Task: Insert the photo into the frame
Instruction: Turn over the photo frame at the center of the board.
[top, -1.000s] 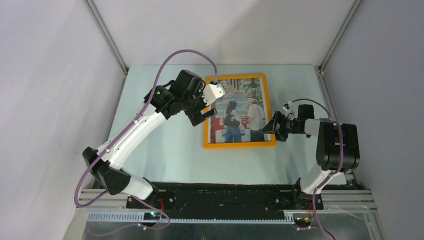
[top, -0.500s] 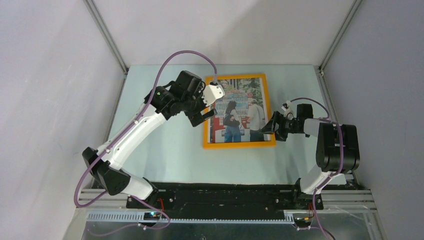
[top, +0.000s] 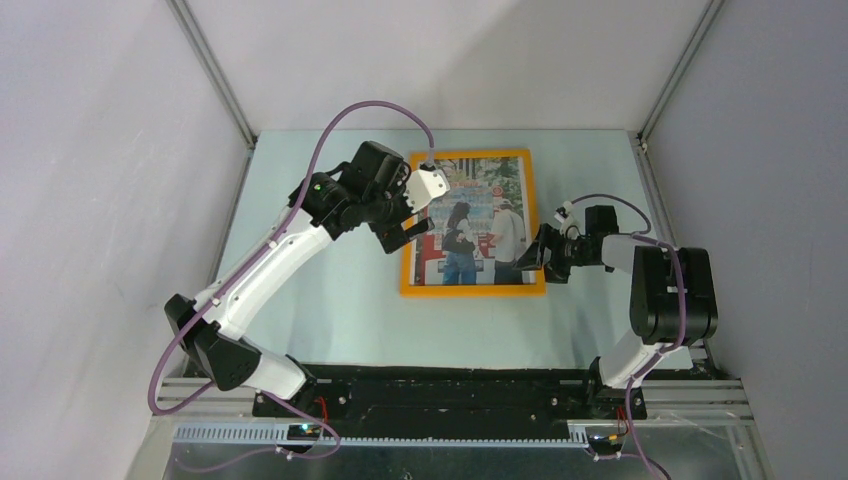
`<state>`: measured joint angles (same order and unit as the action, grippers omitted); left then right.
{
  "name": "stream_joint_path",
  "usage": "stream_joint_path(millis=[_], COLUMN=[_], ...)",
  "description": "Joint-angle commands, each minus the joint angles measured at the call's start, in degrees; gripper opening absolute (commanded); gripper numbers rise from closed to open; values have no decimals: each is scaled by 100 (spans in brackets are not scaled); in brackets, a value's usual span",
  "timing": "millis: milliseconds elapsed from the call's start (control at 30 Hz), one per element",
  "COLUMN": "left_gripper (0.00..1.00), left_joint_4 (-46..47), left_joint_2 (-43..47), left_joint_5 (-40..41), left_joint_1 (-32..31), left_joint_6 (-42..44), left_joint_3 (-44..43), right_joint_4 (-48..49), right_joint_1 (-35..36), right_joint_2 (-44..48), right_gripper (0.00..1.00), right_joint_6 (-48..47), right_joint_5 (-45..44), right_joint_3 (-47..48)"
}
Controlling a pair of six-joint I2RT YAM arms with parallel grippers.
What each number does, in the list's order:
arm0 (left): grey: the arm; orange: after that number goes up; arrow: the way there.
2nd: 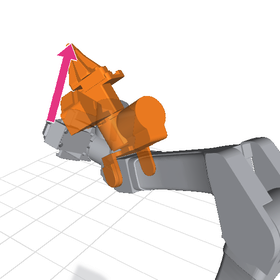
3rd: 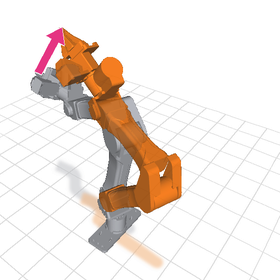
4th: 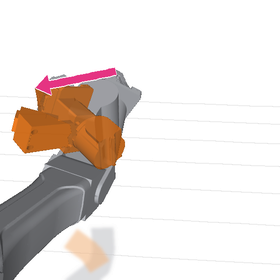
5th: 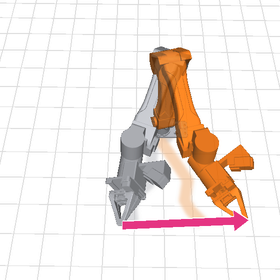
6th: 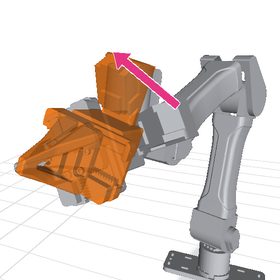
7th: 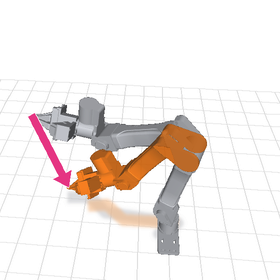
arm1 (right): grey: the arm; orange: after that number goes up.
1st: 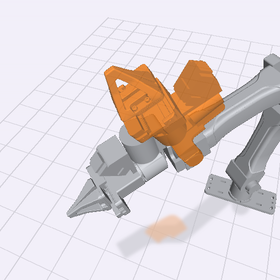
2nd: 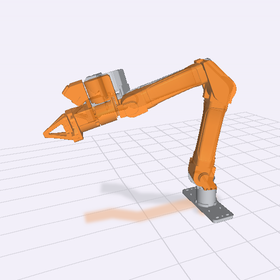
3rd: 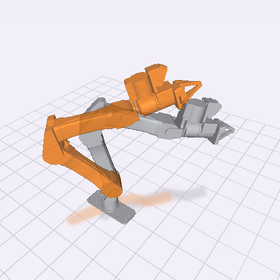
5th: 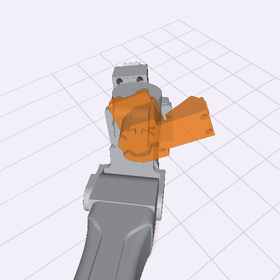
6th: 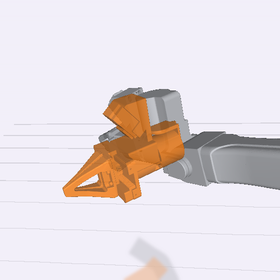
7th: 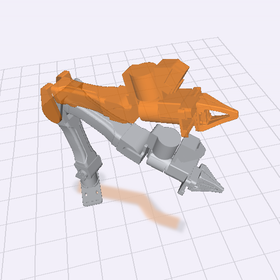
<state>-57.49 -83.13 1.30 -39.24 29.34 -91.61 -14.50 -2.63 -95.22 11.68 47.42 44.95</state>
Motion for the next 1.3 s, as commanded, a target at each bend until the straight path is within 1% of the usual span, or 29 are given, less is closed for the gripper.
stream_joint_path(millis=[0,567,733,967,1267], left_gripper=[100,100,100,100,100], left_joint_4=[186,195,199,195,266], left_joint_2=[60,30,29,16,-12], left_joint_5=[15,-17,-16,-11,102], left_joint_1=[23,20,22,22,22], left_joint_6=[-104,-121,-122,-130,-241], left_joint_3=[-23,2,-6,-14,-8], right_joint_4=[-198,-474,-482,-623,-834], right_joint_1=[201,44,61,55,44], right_joint_2=[95,459,411,143,233], right_gripper=[82,83,83,83,83], right_joint_6=[-276,-383,-381,-431,-511], right_joint_5=[-301,-1078,-1113,-1210,-1804], right_joint_3=[152,277,314,596,863])
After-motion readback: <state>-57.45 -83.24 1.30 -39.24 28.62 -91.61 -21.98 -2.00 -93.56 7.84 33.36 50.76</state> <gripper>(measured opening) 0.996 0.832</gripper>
